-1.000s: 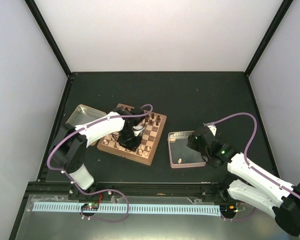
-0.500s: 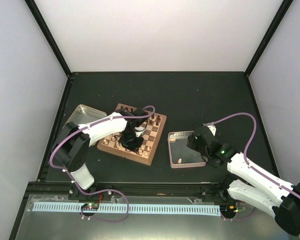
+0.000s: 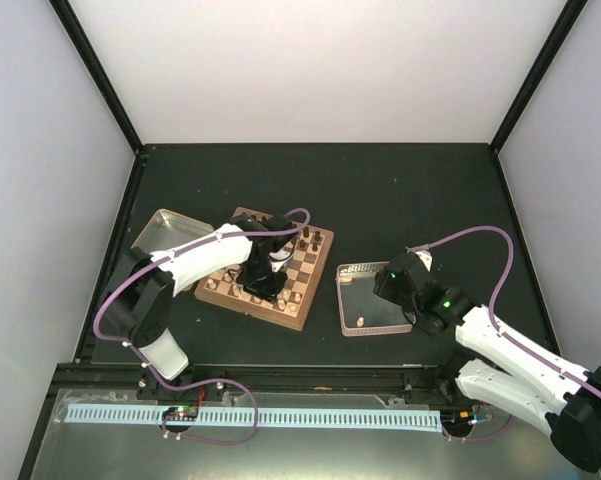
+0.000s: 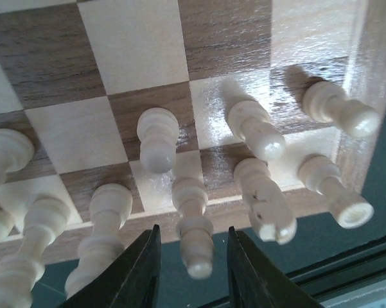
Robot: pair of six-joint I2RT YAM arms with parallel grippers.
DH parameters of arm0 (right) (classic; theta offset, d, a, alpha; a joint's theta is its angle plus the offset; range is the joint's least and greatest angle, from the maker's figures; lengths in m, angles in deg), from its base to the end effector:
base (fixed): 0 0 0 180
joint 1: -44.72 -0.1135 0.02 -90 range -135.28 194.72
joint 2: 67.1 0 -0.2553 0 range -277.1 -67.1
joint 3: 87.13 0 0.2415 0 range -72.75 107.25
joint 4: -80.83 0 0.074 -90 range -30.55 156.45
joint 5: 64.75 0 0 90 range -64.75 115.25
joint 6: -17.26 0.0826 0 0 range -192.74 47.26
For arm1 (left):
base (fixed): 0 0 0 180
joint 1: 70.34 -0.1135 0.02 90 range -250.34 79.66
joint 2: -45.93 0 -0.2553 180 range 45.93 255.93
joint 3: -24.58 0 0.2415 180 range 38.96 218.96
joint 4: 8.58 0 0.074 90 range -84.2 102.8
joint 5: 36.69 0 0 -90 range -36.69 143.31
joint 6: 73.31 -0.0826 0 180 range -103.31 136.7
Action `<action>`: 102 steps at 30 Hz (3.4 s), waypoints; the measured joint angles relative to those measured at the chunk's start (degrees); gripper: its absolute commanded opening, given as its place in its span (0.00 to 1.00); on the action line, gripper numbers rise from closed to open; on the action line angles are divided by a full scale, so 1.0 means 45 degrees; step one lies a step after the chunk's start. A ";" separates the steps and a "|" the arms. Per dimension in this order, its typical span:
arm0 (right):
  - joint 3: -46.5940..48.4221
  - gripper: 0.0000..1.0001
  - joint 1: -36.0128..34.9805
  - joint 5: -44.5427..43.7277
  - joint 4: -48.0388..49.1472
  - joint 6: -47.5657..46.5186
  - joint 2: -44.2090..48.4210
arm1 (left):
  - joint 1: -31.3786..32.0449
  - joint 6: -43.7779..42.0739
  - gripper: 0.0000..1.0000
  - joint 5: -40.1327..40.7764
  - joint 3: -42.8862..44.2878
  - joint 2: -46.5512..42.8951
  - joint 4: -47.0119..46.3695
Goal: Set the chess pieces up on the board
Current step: Place the chess piece on the chessboard, then pick up the chess piece from the storage box.
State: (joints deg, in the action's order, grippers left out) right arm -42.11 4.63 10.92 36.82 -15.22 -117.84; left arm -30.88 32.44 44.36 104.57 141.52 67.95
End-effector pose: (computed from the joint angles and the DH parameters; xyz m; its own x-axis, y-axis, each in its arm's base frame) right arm 0.1649 0.1121 0.1696 -0.7366 0.4483 -0.5064 0.2231 0.8679 0.4439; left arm 0.2016 -0.1826 0.1472 -0.9118 0.4032 0.0780 0.3905 0.9100 -0.1395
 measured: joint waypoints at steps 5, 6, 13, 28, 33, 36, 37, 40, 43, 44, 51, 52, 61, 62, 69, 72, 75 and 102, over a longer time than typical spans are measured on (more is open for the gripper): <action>0.0000 0.55 0.0000 0.0277 0.0058 -0.0151 0.0097 | 0.0010 0.0155 0.33 0.0262 0.0631 -0.0787 0.0355; 0.0000 0.53 0.0000 0.0369 0.0117 -0.0180 0.0102 | 0.0010 0.0194 0.33 0.0345 0.0835 -0.1039 0.0379; 0.0078 0.36 0.0262 0.1744 0.0933 0.0194 -0.1239 | 0.0010 0.0593 0.33 0.1161 0.1297 -0.3162 -0.0078; 0.0107 0.35 0.1365 0.4784 0.4755 0.4401 -0.5921 | 0.0010 0.1481 0.37 0.0957 -0.2278 -0.8597 -0.3691; 0.0777 0.38 0.1433 0.5455 0.5416 0.5396 -0.7320 | 0.0010 0.1515 0.37 0.0729 -0.2453 -0.8879 -0.4065; 0.1112 0.39 0.1491 0.5581 0.5401 0.5736 -0.7708 | 0.0010 0.1511 0.38 0.0578 -0.2569 -0.9097 -0.4381; 0.1156 0.38 0.1530 0.5610 0.5391 0.5824 -0.7757 | 0.0010 0.1511 0.38 0.0529 -0.2618 -0.9151 -0.4459; 0.1413 0.34 0.1710 0.5804 0.5362 0.5960 -0.8068 | 0.0010 0.1496 0.38 0.0471 -0.2652 -0.9170 -0.4619; 0.1821 0.22 0.1923 0.6096 0.5348 0.5897 -0.8539 | 0.0010 0.1418 0.39 0.0476 -0.2710 -0.9165 -0.4804; 0.1938 0.19 0.1987 0.6149 0.5260 0.5887 -0.8655 | 0.0010 0.1389 0.39 0.0481 -0.2720 -0.9165 -0.4852; 0.2191 0.07 0.2327 0.6154 0.4512 0.4818 -0.8762 | 0.0010 0.1292 0.40 0.0495 -0.2720 -0.9136 -0.5255; 0.2239 0.07 0.2351 0.6091 0.4430 0.4609 -0.8748 | 0.0010 0.1292 0.40 0.0495 -0.2720 -0.9107 -0.5304; 0.2210 0.17 0.2370 0.4396 0.2433 0.2385 -0.7538 | 0.0010 0.1292 0.40 0.0486 -0.2701 -0.8485 -0.5348; 0.2278 0.21 0.2370 0.4274 0.2161 0.1991 -0.7485 | 0.0010 0.1292 0.40 0.0481 -0.2701 -0.8451 -0.5348; 0.3332 0.38 0.2331 0.4070 0.0826 -0.0461 -0.7572 | 0.0010 0.1297 0.40 0.0486 -0.2482 -0.8301 -0.5328; 0.3973 0.39 0.2191 0.4056 0.0423 -0.1175 -0.8068 | 0.0010 0.1297 0.40 0.0486 -0.2467 -0.8296 -0.5328; 0.4381 0.38 0.1938 0.3978 0.0112 -0.1656 -0.8680 | 0.0010 0.1297 0.40 0.0481 -0.2463 -0.8296 -0.5323; 0.5377 0.49 0.0340 0.0612 -0.2948 -0.3614 -0.9102 | 0.0010 0.1292 0.41 0.0466 -0.2463 -0.8296 -0.5319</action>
State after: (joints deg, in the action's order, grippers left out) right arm -17.92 6.16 13.67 23.56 -31.48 -158.80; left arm -30.84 38.26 46.46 93.48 104.19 44.02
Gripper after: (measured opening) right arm 0.468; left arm 0.404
